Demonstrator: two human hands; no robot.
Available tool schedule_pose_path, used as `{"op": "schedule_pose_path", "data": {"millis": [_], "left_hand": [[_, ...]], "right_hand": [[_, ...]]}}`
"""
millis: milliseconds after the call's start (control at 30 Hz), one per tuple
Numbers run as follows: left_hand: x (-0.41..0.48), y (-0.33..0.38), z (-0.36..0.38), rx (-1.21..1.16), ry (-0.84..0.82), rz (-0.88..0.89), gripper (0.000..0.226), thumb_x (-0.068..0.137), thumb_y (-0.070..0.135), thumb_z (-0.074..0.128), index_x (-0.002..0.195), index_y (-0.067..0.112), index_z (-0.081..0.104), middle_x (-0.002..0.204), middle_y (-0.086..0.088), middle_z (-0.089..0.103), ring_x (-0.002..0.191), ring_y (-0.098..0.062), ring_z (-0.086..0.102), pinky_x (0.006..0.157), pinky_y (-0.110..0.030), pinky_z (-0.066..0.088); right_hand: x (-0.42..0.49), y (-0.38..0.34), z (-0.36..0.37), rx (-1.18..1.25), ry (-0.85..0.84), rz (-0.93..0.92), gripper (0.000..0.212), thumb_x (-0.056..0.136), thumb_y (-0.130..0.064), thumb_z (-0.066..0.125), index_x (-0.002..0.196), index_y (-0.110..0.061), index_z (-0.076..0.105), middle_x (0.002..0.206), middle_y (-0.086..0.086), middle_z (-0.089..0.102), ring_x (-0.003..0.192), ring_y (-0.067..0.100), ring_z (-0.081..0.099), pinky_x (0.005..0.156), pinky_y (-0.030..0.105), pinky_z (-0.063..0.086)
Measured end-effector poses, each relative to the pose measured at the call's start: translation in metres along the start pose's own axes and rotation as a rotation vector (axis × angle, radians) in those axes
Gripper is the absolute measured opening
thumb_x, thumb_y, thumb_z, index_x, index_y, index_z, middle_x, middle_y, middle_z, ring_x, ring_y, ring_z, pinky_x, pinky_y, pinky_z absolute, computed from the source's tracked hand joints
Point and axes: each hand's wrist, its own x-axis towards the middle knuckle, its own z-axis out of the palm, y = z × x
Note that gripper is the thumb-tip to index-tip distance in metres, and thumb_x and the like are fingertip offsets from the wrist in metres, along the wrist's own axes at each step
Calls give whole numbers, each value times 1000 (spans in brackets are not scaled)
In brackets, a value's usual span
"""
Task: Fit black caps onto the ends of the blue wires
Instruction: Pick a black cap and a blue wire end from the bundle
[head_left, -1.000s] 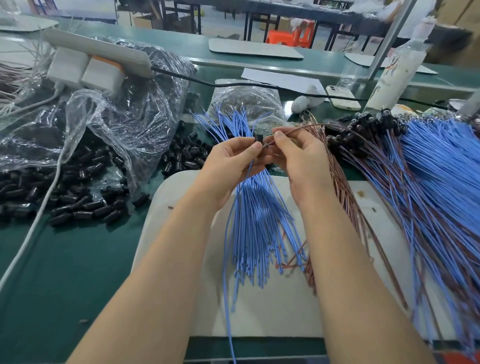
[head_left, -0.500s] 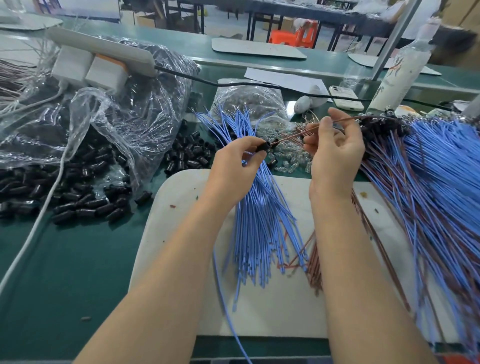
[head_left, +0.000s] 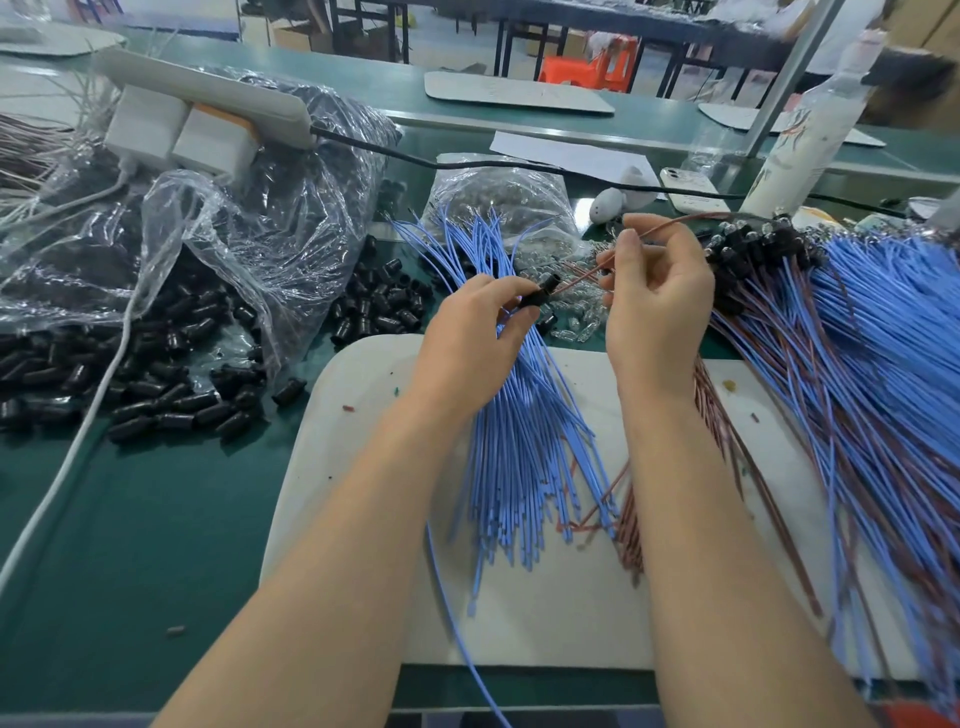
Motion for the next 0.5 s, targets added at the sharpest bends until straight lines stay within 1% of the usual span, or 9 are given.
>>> {"op": "schedule_pose_path", "data": {"millis": [100,200,233,300,333,367,433,467,500], "left_hand": [[0,1,0,25,1,20,24,94,19,56,117,16,64,102,-2,61,94,-15,56,85,-29,45],[-1,2,0,40,23,49,22,93,17,57,113,12,66,98,-2,61,96,-19,55,86,-33,44],[-1,3,0,40,35,57,21,93,16,58,111,11,66,97,-1,61,96,-20,55,87,-32,43],[-1,5,-1,28,55,69,20,93,17,58,110,10,67,97,-1,63,97,-21,55,86,-31,43],[-1,6,-2,10,63,67,20,93,16,58,110,10,67,98,-2,63,96,-20,55,86,-29,43],[-1,7,-2,-19,76,57,20,93,16,58,109,10,67,98,-2,64,95,-18,56,84,-24,43],[0,8,-4,-105,105,24,19,93,17,58,109,10,67,96,0,65,87,-8,57,74,-6,39],[0,9,-5,-147,108,6,20,93,17,59,109,10,67,96,2,66,82,-2,56,72,-2,37],[0,11,-5,-183,106,-4,20,93,18,59,110,9,66,95,3,66,80,4,55,71,1,35]], "right_hand": [[-1,0,2,-64,-50,-52,8,95,-19,53,94,-19,61,73,-4,61,71,20,61,72,36,52],[-2,3,4,-142,-138,-50,9,94,-20,56,89,-19,63,72,-13,60,68,5,57,72,27,48],[-2,4,5,-189,-186,-38,10,93,-21,57,87,-18,64,73,-14,61,69,2,57,74,26,48],[-3,5,8,-211,-291,35,12,92,-22,59,88,-16,69,77,-9,65,77,6,61,83,33,51],[-4,5,10,-179,-328,87,13,92,-23,59,88,-16,70,78,-8,66,79,8,63,86,36,51],[-6,4,11,-116,-349,141,14,93,-24,58,87,-20,70,79,-10,67,79,4,63,87,36,52],[-8,0,12,85,-343,232,17,97,-30,53,91,-30,68,84,-16,67,81,-5,61,88,29,51],[-8,-2,12,183,-326,257,19,98,-32,49,94,-33,67,89,-16,68,86,-5,61,89,26,50],[-8,-3,12,230,-314,256,21,99,-31,47,96,-35,67,93,-16,69,90,-3,62,88,24,50]]}}
